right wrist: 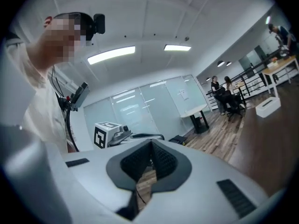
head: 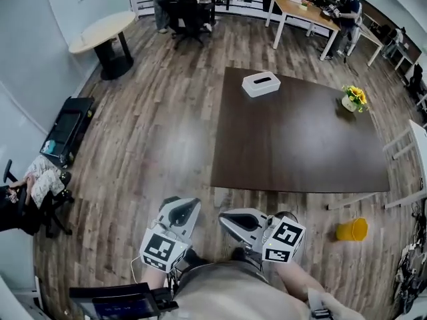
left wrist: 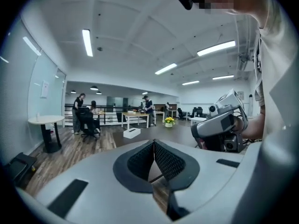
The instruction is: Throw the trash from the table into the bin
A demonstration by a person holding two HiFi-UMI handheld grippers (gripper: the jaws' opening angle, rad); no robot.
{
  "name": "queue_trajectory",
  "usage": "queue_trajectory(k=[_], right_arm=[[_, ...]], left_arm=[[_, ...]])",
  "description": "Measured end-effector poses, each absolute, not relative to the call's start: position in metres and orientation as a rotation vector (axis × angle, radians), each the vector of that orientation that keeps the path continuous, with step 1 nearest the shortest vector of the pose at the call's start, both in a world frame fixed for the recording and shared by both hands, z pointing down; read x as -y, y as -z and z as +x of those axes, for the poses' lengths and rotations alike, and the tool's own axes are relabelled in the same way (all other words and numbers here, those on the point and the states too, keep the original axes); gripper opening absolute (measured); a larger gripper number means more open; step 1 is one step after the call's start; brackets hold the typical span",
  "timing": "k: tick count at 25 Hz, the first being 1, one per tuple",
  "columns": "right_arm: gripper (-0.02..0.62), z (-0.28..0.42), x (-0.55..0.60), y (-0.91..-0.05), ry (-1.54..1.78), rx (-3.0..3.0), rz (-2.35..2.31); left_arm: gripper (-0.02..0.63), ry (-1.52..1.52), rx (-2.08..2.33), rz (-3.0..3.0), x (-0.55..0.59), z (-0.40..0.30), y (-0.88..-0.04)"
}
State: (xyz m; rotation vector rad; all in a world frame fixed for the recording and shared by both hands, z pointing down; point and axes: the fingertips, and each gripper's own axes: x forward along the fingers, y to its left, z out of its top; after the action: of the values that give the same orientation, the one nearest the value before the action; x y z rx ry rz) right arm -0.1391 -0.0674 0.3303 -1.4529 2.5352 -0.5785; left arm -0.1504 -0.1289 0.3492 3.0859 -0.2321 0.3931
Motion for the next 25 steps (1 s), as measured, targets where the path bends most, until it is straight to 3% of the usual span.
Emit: queue_trajectory(k=[14, 25], right_arm=[[0.014, 0.018, -0.096, -0.333, 0.531, -2.214, -1.691], [0.015, 0.031, -0.112, -0.330, 0.477, -2.029, -1.932]], left_arm=[[0.014, -0.476, -0.213, 3.183, -0.031, -0.005, -0.338], [0.014, -0.476, -0.404, 3.178, -0.027, -0.017, -0.343]])
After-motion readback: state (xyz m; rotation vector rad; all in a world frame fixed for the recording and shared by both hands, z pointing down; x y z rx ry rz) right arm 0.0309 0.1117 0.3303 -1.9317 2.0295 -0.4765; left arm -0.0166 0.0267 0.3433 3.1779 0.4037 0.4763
